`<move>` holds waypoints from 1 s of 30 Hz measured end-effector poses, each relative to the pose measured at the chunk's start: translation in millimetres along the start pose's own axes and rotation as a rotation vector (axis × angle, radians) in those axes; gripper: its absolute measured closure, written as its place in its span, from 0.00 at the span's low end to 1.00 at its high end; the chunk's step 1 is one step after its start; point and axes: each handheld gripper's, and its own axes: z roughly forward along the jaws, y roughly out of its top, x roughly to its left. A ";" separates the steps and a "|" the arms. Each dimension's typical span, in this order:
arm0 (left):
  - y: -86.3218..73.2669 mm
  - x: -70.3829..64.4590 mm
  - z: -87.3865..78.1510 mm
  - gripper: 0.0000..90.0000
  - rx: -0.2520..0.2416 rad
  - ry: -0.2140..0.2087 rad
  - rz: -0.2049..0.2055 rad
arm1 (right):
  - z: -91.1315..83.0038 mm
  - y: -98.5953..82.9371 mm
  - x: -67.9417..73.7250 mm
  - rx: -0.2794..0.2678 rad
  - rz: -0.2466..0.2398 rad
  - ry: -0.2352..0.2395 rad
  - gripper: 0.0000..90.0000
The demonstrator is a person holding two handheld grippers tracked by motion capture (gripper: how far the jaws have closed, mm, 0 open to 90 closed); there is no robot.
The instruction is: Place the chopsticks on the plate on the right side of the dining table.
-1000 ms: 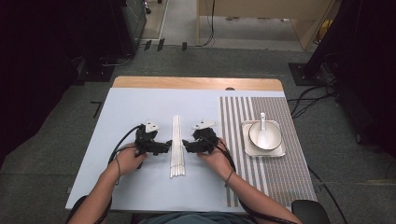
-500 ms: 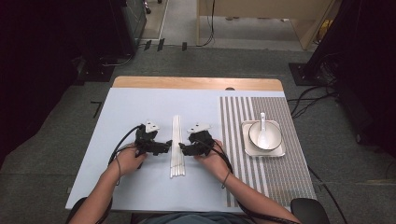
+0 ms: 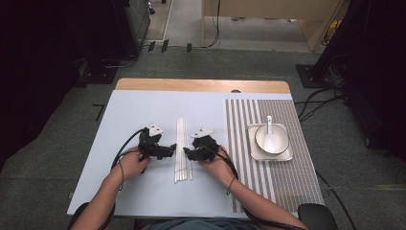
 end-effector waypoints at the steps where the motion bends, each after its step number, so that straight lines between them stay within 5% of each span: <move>1: 0.0 0.0 0.0 0.09 0.000 0.000 0.000 | 0.0 -0.2 0.4 -0.001 -0.004 -0.004 0.45; 8: 0.0 0.0 -0.1 0.09 0.000 0.000 0.000 | -3.0 -1.0 -0.7 0.007 -0.020 -0.030 0.59; 16: 0.0 0.1 -0.1 0.09 0.000 0.000 0.000 | -7.5 -0.8 -6.1 0.027 0.016 -0.043 0.81; 30: -0.1 0.0 -0.1 0.09 -0.003 0.000 -0.003 | -15.0 -1.1 -20.6 0.059 0.114 -0.042 0.91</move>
